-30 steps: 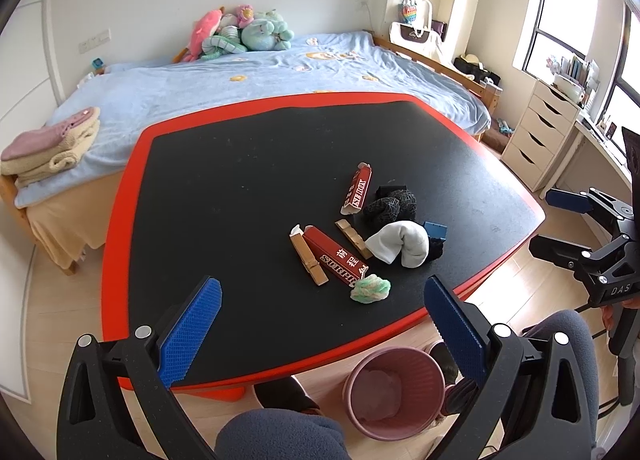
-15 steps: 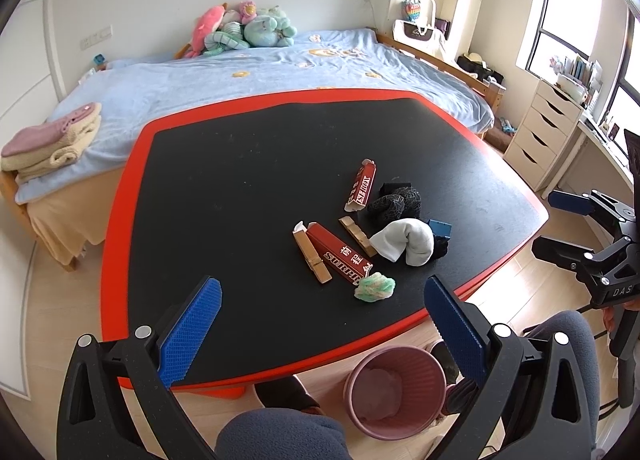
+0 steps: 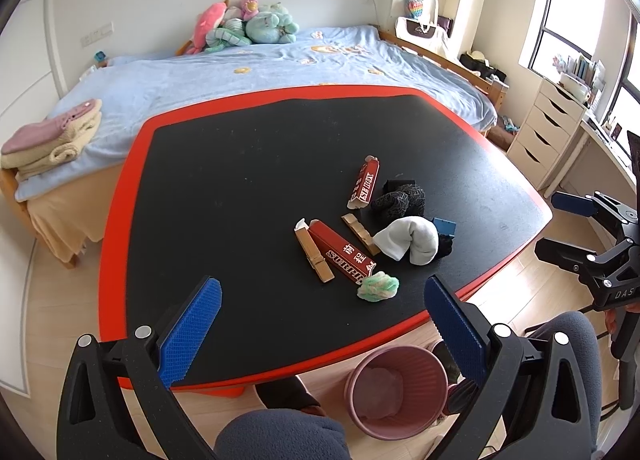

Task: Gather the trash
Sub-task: 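Move both tools toward the cluster of items on the table, then grasp the wooden clothespin with the left tool while the right tool grasps the blue phone stand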

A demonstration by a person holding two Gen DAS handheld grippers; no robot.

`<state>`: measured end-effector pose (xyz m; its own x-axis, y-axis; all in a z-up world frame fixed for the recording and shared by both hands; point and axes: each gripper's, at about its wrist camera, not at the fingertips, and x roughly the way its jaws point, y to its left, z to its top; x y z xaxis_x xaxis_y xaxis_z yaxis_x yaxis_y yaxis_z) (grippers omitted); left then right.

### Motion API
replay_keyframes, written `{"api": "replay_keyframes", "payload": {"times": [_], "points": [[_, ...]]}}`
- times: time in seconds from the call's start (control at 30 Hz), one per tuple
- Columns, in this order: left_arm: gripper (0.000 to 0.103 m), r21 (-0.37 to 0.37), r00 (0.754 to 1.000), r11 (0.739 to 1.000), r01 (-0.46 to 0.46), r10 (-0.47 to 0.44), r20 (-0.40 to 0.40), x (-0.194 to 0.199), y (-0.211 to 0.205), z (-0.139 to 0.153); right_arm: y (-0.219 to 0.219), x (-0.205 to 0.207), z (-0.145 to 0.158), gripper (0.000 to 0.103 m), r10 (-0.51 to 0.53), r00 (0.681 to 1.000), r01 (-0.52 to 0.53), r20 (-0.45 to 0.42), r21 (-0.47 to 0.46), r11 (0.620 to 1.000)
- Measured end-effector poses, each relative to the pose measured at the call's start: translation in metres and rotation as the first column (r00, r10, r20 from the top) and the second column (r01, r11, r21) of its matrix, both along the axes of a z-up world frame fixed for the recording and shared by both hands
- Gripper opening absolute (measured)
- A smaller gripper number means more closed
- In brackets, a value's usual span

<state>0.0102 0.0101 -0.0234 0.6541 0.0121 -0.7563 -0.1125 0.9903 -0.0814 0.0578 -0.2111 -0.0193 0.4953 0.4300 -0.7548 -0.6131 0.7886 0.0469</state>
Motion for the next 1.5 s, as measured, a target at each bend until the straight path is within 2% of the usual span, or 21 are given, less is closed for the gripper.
{"api": "replay_keyframes", "payload": {"times": [0.47,1.07,1.5], "points": [[0.097,0.015,0.996,0.999,-0.031,0.032,-0.081,0.025,0.003,-0.026,0.002,0.015,-0.016,0.1,-0.008,1.0,0.006,-0.03,-0.035,0.999],[0.097,0.018,0.978,0.997,-0.069,0.071,-0.197,0.059,0.015,-0.067,0.007,0.055,-0.063,0.1,-0.033,0.996,0.023,-0.084,-0.118,0.993],[0.097,0.042,0.967,0.994,-0.099,0.106,-0.234,0.078,0.02,-0.092,0.012,0.073,-0.087,0.1,-0.039,0.994,0.023,-0.098,-0.155,0.988]]}}
